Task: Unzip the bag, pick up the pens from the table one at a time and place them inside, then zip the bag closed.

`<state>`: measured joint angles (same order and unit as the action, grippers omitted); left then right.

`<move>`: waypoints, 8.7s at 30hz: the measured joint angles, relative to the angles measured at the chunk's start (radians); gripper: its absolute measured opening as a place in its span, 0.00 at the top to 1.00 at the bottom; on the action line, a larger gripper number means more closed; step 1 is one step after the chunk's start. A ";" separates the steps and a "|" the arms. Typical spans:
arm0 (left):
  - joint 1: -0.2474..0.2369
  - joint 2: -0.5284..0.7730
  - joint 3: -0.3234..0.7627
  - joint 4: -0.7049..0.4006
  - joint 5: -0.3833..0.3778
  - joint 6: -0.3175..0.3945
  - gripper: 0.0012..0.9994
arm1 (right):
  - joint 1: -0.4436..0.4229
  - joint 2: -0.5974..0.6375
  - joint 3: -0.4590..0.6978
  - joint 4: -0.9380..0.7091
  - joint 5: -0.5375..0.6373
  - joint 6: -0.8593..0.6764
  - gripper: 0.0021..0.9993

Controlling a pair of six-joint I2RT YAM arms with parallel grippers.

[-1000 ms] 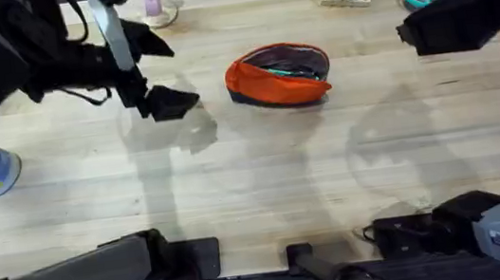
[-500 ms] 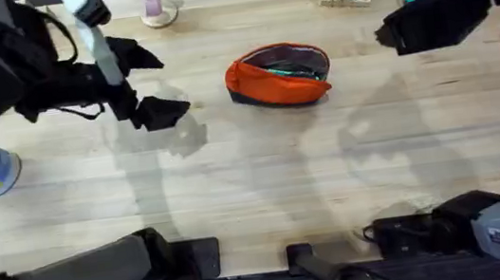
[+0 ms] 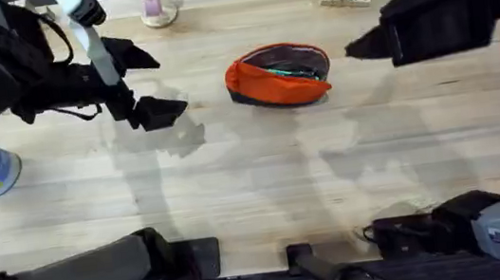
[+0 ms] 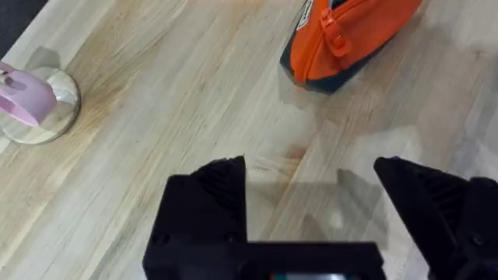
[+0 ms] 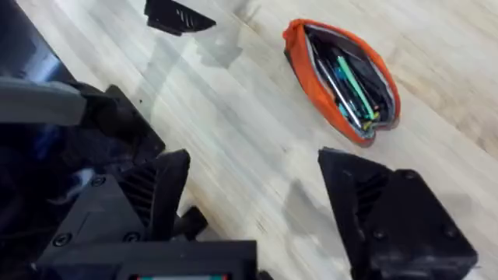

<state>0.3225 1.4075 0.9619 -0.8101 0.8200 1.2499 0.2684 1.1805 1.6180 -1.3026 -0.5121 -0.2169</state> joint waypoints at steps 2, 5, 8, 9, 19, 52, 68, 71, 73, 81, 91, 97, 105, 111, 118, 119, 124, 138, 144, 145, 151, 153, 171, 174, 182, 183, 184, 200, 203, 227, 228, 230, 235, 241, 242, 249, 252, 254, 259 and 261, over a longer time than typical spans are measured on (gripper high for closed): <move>0.000 0.000 0.000 0.000 0.000 0.000 0.01 | 0.000 0.000 0.000 0.017 -0.007 0.013 0.00; 0.000 0.000 0.000 0.000 0.000 0.000 0.01 | 0.000 0.016 0.001 0.023 -0.013 0.071 0.00; 0.000 0.000 0.000 0.000 0.000 0.000 0.01 | 0.009 0.060 0.001 0.021 -0.016 0.140 0.00; 0.000 0.000 0.000 0.000 0.000 0.000 0.01 | 0.018 0.078 0.001 0.021 -0.016 0.155 0.00; 0.000 0.000 0.000 0.000 0.000 0.000 0.01 | 0.156 0.264 0.001 0.102 -0.026 0.351 0.00; 0.000 0.000 0.000 0.000 0.000 0.000 0.01 | 0.618 0.490 -0.008 0.384 0.851 1.168 0.00; 0.000 0.000 0.000 0.000 0.000 0.000 0.01 | 0.658 0.490 -0.084 0.488 0.969 1.272 0.00; 0.000 0.000 0.000 0.000 0.000 0.000 0.01 | 0.658 0.490 -0.084 0.488 0.968 1.272 0.00; 0.000 0.000 0.000 0.000 0.000 0.000 0.01 | 0.658 0.490 -0.084 0.488 0.963 1.273 0.00; 0.000 0.000 0.000 0.000 0.000 0.000 0.01 | 0.658 0.490 -0.084 0.488 0.915 1.275 0.00; 0.000 0.000 0.000 0.000 0.000 0.000 0.01 | 0.658 0.550 -0.085 0.546 0.906 1.213 0.00; 0.000 0.000 0.000 0.000 0.000 0.000 0.01 | 0.658 0.569 -0.089 0.558 0.903 1.202 0.00; 0.000 0.000 0.000 0.000 0.000 0.000 0.01 | 0.658 0.619 -0.089 0.593 0.904 1.196 0.00; 0.000 0.000 0.000 0.000 0.000 0.000 0.01 | 0.658 0.671 -0.089 0.610 0.904 1.195 0.00; 0.000 0.000 0.000 0.000 0.000 0.000 0.01 | 0.632 0.712 -0.089 0.651 0.904 1.192 0.00; 0.000 0.000 0.000 0.000 0.000 0.000 0.01 | 0.626 0.718 -0.089 0.657 0.904 1.192 0.00; 0.000 0.000 0.000 0.000 0.000 0.000 0.01 | 0.597 0.760 -0.089 0.683 0.904 1.192 0.00; 0.000 0.000 0.000 0.000 0.000 0.000 0.01 | 0.583 0.790 -0.089 0.693 0.908 1.185 0.45; 0.000 0.000 0.000 0.000 0.000 0.000 0.01 | 0.586 0.790 -0.089 0.698 0.897 1.185 0.96; 0.000 0.000 0.000 0.000 0.000 0.000 0.01 | 0.586 0.790 -0.089 0.695 0.896 1.185 0.97; 0.000 0.000 0.000 0.000 0.000 0.000 0.01 | 0.586 0.790 -0.089 0.670 0.897 1.185 0.97; 0.000 0.000 0.000 0.000 0.000 0.000 0.01 | 0.584 0.790 -0.089 0.670 0.897 1.184 0.97; 0.000 0.000 0.000 0.000 0.000 0.000 0.01 | 0.582 0.679 -0.089 0.668 0.893 1.143 0.97; 0.000 0.000 0.000 0.000 0.000 0.000 0.01 | 0.576 0.655 -0.089 0.664 0.888 1.138 0.97; 0.000 0.000 0.000 0.000 0.000 0.000 0.01 | 0.572 0.651 -0.090 0.660 0.881 1.109 0.97; 0.000 0.000 0.000 0.000 0.000 0.000 0.01 | 0.572 0.651 -0.090 0.660 0.881 1.106 0.97; 0.000 0.000 0.000 0.000 0.000 0.000 0.01 | 0.571 0.651 -0.090 0.660 0.881 1.106 0.97; 0.000 0.000 0.000 0.020 -0.001 0.000 0.01 | 0.571 0.651 -0.090 0.660 0.881 1.102 0.97; 0.000 0.000 0.000 0.029 0.000 0.000 0.01 | 0.571 0.651 -0.090 0.661 0.881 1.102 0.97; 0.000 0.185 0.000 0.292 0.155 0.008 0.01 | 0.571 0.651 -0.090 0.668 0.881 1.102 0.97; 0.000 0.211 0.000 0.305 0.181 0.007 0.01 | 0.571 0.651 -0.090 0.668 0.881 1.102 0.97; 0.000 0.262 0.000 0.337 0.237 0.008 0.01 | 0.571 0.651 -0.090 0.668 0.881 1.102 0.97; -0.003 0.391 0.000 0.416 0.396 0.007 0.01 | 0.571 0.651 -0.090 0.668 0.881 1.102 0.97; -0.040 0.507 0.000 0.502 0.547 0.007 0.01 | 0.571 0.651 -0.090 0.669 0.882 1.102 0.97; -0.052 0.520 0.000 0.511 0.565 0.007 0.01 | 0.571 0.651 -0.090 0.670 0.881 1.102 0.97; -0.137 0.560 0.000 0.530 0.619 0.005 0.01 | 0.571 0.651 -0.090 0.670 0.882 1.102 0.97; -0.188 0.562 0.000 0.531 0.619 0.003 0.01 | 0.571 0.651 -0.090 0.670 0.881 1.102 0.97; -0.206 0.562 0.000 0.531 0.614 0.003 0.01 | 0.571 0.651 -0.090 0.670 0.881 1.102 0.97; -0.272 0.562 0.000 0.554 0.578 0.003 0.01 | 0.571 0.651 -0.090 0.670 0.882 1.102 0.97; -0.293 0.562 0.000 0.569 0.566 0.003 0.01 | 0.571 0.651 -0.090 0.670 0.881 1.102 0.97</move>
<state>0.0294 1.9692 0.9619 -0.2410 1.3860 1.2531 0.8391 1.8317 1.5276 -0.6331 0.3692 0.8848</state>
